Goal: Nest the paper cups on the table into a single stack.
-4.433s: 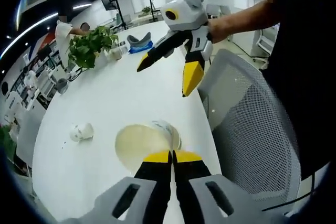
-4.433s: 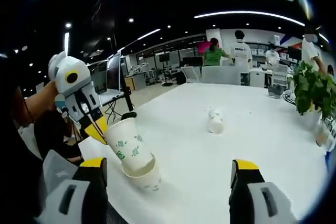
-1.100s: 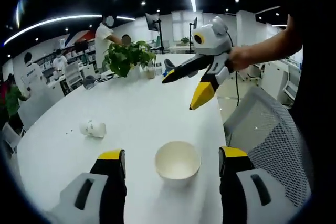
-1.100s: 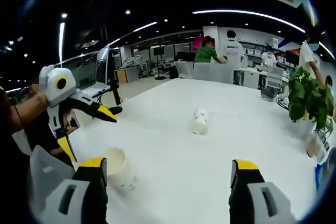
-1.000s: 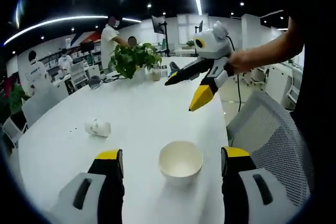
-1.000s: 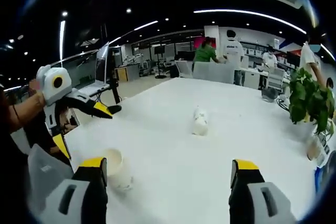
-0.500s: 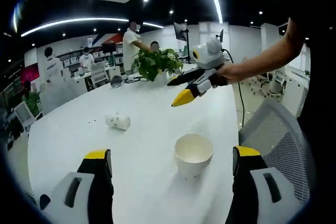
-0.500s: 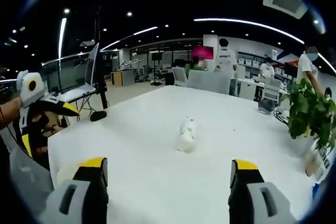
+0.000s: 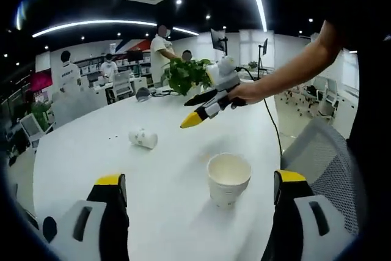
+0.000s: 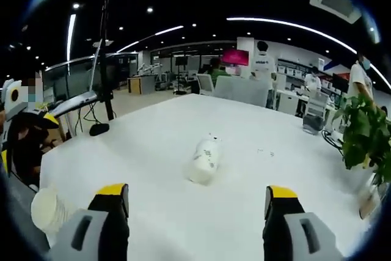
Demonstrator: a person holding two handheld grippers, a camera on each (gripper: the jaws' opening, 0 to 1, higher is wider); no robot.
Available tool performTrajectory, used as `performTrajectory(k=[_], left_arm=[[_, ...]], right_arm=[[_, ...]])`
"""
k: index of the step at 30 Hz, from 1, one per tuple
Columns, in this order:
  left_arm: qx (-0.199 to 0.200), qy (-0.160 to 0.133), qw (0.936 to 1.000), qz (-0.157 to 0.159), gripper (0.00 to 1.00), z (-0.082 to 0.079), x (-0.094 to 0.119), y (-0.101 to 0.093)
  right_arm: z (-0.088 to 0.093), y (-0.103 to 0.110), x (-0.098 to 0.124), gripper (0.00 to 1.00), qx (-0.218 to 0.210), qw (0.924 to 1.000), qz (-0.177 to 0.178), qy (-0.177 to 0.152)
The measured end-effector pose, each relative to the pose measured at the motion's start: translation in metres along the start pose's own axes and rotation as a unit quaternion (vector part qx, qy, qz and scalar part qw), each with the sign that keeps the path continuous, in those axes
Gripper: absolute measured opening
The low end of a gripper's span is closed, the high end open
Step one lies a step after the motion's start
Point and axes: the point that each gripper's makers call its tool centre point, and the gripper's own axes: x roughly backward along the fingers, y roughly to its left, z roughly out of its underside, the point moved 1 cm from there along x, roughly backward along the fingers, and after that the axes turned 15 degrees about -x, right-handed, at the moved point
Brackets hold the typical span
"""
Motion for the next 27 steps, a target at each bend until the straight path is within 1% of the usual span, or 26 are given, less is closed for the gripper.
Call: performTrajectory(k=[1, 2, 3, 6, 7, 8, 10, 12, 16, 18, 19, 22, 25, 27], left_arm=[[0.001, -0.001, 1.0000, -0.002, 0.99, 0.000, 0.000, 0.001], [0.001, -0.001, 1.0000, -0.002, 0.99, 0.000, 0.000, 0.001], [0.001, -0.001, 1.0000, -0.007, 0.99, 0.001, 0.000, 0.003], [-0.011, 0.000, 0.9997, -0.021, 0.99, 0.002, 0.001, 0.008], [-0.009, -0.002, 0.9996, -0.026, 0.99, 0.001, 0.002, 0.009], [-0.004, -0.006, 0.9995, -0.031, 0.99, -0.001, 0.003, 0.010], [0.002, -0.015, 0.9991, -0.040, 0.99, -0.003, 0.004, 0.012], [0.005, -0.017, 0.9988, -0.045, 0.99, -0.003, 0.004, 0.012], [0.011, -0.013, 0.9986, -0.050, 0.99, 0.001, 0.004, 0.013], [0.010, -0.007, 0.9985, -0.054, 0.99, 0.003, 0.004, 0.014], [0.009, -0.007, 0.9984, -0.055, 0.99, 0.003, 0.005, 0.015], [0.010, -0.009, 0.9982, -0.059, 0.98, 0.003, 0.004, 0.016], [0.005, -0.002, 0.9980, -0.062, 0.97, 0.005, 0.002, 0.017], [0.006, 0.000, 0.9980, -0.062, 0.96, 0.006, 0.001, 0.018]], right_arm=[[0.002, -0.004, -0.007, 0.92, 0.000, 1.0000, -0.001, 0.002], [0.002, -0.004, -0.009, 0.91, 0.000, 1.0000, -0.001, 0.004], [0.006, -0.009, -0.021, 0.91, 0.001, 1.0000, 0.000, 0.007], [0.006, -0.010, -0.032, 0.89, -0.005, 0.9999, 0.006, 0.008], [0.004, -0.011, -0.034, 0.88, -0.010, 0.9999, 0.007, 0.006], [0.004, -0.013, -0.040, 0.87, -0.016, 0.9998, 0.010, 0.004], [0.002, -0.014, -0.049, 0.85, -0.016, 0.9998, 0.015, -0.001], [0.002, -0.015, -0.057, 0.83, -0.015, 0.9997, 0.019, -0.001], [0.005, -0.020, -0.077, 0.78, -0.016, 0.9995, 0.026, 0.005], [0.005, -0.019, -0.084, 0.75, -0.008, 0.9995, 0.029, 0.011], [0.004, -0.015, -0.086, 0.73, -0.004, 0.9995, 0.028, 0.014], [0.002, -0.016, -0.095, 0.69, -0.004, 0.9995, 0.026, 0.016], [0.004, -0.020, -0.106, 0.66, -0.008, 0.9993, 0.028, 0.025], [0.005, -0.024, -0.110, 0.64, -0.022, 0.9987, 0.036, 0.029]])
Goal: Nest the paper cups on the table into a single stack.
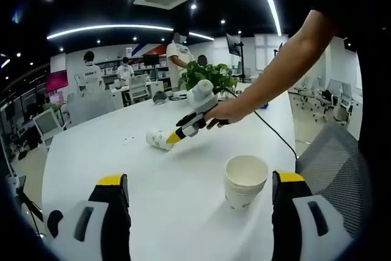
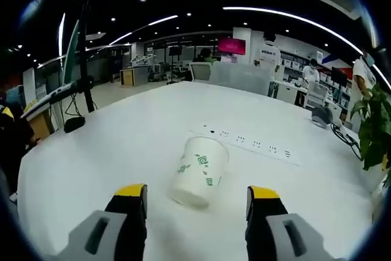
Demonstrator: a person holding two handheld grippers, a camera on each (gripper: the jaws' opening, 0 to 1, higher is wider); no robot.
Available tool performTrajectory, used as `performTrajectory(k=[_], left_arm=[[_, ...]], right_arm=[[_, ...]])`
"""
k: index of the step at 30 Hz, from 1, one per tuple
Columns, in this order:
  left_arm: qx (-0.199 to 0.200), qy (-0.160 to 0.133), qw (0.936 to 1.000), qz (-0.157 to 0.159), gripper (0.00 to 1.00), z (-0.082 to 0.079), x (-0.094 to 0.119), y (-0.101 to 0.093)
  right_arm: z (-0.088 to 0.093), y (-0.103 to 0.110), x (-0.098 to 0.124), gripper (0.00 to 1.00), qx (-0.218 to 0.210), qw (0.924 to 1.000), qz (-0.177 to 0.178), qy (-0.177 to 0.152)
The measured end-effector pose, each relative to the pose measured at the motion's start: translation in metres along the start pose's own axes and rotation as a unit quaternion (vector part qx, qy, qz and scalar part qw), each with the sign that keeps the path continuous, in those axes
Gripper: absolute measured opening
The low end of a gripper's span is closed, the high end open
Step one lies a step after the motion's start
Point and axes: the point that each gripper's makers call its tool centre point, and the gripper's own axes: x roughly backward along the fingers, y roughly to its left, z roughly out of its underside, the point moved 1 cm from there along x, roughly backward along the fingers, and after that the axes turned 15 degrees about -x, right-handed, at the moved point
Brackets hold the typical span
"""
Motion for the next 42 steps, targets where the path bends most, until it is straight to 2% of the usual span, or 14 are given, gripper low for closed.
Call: performTrajectory(k=[6, 10, 14, 18, 20, 22, 29, 33, 38, 42], left_arm=[[-0.003, 0.011, 0.9999, -0.006, 0.94, 0.007, 0.000, 0.008], [-0.004, 0.023, 0.9997, -0.013, 0.90, 0.013, 0.001, 0.013], [0.000, 0.035, 0.9992, -0.018, 0.85, 0.022, 0.000, 0.017], [0.005, 0.036, 0.9991, -0.022, 0.85, 0.023, 0.001, 0.020], [0.009, 0.033, 0.9992, -0.023, 0.85, 0.023, 0.001, 0.022], [0.010, 0.033, 0.9991, -0.025, 0.85, 0.024, 0.002, 0.023], [0.023, 0.032, 0.9987, -0.032, 0.82, 0.027, 0.004, 0.025], [0.026, 0.033, 0.9987, -0.030, 0.77, 0.027, 0.004, 0.024], [0.028, 0.028, 0.9989, -0.027, 0.76, 0.025, 0.003, 0.022], [0.024, 0.024, 0.9992, -0.021, 0.76, 0.022, 0.002, 0.019]], right_arm=[[0.003, -0.008, -0.023, 0.61, -0.022, 0.9996, 0.013, 0.012], [0.000, -0.005, -0.032, 0.60, -0.040, 0.9991, 0.011, 0.012], [0.000, -0.001, -0.036, 0.54, -0.048, 0.9987, 0.011, 0.016], [0.000, 0.002, -0.043, 0.49, -0.055, 0.9982, 0.010, 0.020], [0.000, 0.004, -0.044, 0.41, -0.061, 0.9979, 0.003, 0.022], [0.001, 0.006, -0.046, 0.38, -0.063, 0.9976, -0.006, 0.028], [0.005, 0.018, -0.037, 0.37, -0.051, 0.9979, -0.021, 0.034], [0.000, 0.026, -0.032, 0.36, -0.037, 0.9982, -0.033, 0.033], [-0.003, 0.035, -0.024, 0.36, -0.027, 0.9981, -0.049, 0.028], [-0.003, 0.046, -0.008, 0.36, -0.015, 0.9977, -0.062, 0.024]])
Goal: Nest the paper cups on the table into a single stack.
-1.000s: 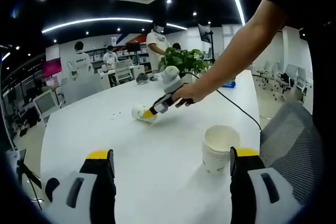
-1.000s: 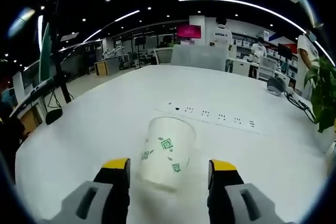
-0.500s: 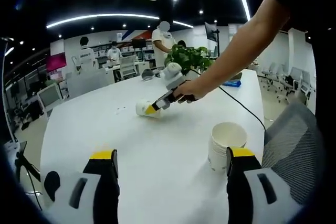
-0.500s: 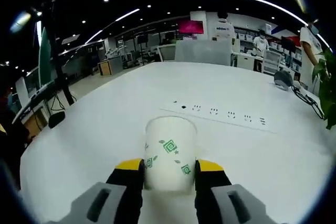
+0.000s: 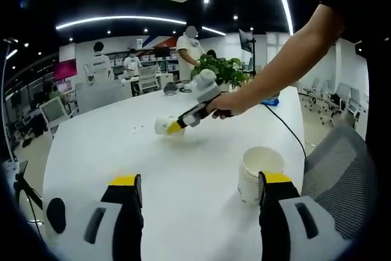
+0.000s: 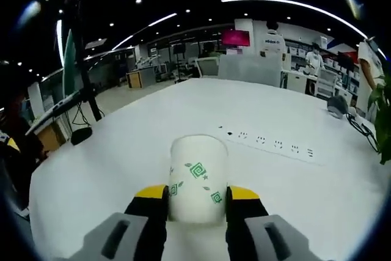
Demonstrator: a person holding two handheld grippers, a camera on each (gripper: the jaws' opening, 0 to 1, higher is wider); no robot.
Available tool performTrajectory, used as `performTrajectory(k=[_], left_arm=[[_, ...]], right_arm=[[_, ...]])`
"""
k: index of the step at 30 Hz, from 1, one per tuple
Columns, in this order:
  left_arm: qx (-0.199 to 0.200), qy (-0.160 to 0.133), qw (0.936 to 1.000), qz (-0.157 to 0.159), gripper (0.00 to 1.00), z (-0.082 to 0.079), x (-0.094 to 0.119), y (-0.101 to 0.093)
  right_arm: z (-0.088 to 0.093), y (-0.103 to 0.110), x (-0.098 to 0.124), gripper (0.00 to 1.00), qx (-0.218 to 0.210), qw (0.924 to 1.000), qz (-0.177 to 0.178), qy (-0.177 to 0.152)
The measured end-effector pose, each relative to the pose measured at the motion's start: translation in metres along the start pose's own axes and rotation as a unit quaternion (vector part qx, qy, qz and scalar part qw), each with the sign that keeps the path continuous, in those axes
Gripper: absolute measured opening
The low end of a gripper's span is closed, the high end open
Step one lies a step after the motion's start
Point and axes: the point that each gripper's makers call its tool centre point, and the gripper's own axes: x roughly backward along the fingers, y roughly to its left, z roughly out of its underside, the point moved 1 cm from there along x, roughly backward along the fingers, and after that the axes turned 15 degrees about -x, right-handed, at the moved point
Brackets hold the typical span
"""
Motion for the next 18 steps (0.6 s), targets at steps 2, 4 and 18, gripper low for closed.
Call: performTrajectory(k=[2, 4, 18], left_arm=[[-0.004, 0.001, 1.0000, 0.003, 0.76, -0.001, 0.000, -0.002], [-0.006, 0.000, 1.0000, 0.006, 0.76, -0.003, 0.000, -0.004], [-0.011, -0.005, 0.9995, 0.031, 0.66, -0.014, -0.007, -0.009]], right_arm=[[0.002, 0.000, 0.008, 0.36, 0.004, 1.0000, -0.004, -0.001], [0.003, -0.001, 0.013, 0.36, 0.010, 0.9999, -0.007, -0.002], [0.005, 0.025, 0.080, 0.36, 0.016, 0.9987, -0.023, -0.044]])
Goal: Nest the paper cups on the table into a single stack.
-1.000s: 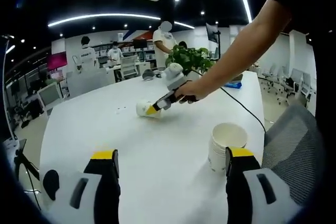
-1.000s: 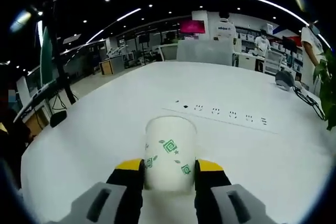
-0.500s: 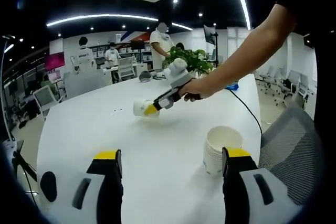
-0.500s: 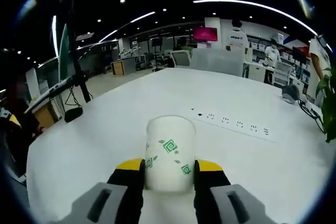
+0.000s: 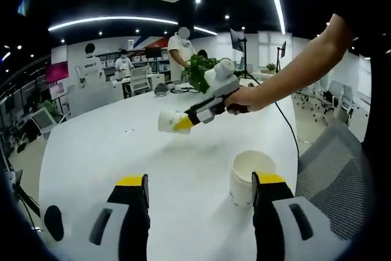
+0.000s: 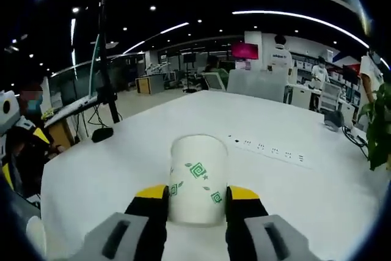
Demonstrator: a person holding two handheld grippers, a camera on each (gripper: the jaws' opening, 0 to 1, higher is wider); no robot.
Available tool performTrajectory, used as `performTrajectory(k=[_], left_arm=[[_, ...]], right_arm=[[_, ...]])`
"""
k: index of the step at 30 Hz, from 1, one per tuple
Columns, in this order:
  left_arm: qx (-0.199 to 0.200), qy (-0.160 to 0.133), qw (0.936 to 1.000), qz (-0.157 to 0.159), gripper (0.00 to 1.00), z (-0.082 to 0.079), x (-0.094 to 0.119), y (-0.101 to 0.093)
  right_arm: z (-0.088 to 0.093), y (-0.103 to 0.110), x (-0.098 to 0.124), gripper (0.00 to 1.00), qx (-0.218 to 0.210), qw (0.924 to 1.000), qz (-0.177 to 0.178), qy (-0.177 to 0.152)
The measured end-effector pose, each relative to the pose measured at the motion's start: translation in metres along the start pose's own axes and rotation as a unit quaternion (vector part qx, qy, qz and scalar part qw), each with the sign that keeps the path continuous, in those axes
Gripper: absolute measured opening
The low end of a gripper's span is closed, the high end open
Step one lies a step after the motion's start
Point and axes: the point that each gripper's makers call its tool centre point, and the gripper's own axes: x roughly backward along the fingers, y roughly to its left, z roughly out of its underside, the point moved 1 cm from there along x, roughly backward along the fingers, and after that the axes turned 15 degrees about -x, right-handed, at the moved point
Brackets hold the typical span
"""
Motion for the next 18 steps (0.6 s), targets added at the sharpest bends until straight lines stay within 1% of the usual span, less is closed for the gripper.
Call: performTrajectory(k=[3, 7, 11, 16, 18], left_arm=[[-0.001, -0.008, 1.0000, 0.006, 0.65, -0.004, -0.001, 0.000], [0.000, -0.015, 0.9998, 0.013, 0.62, -0.012, -0.003, -0.001], [0.007, -0.020, 0.9996, 0.020, 0.57, -0.018, -0.006, -0.001], [0.001, -0.026, 0.9992, 0.032, 0.51, -0.026, -0.009, -0.001], [-0.002, -0.030, 0.9989, 0.035, 0.49, -0.031, -0.011, -0.001]], right_arm=[[0.005, 0.005, 0.006, 0.35, 0.001, 1.0000, -0.005, -0.006], [0.008, 0.018, 0.023, 0.36, 0.015, 0.9997, -0.013, -0.011], [0.012, 0.029, 0.041, 0.36, 0.012, 0.9996, -0.019, -0.020], [0.015, 0.037, 0.058, 0.36, 0.012, 0.9991, -0.028, -0.029], [0.015, 0.043, 0.067, 0.36, 0.008, 0.9987, -0.034, -0.036]])
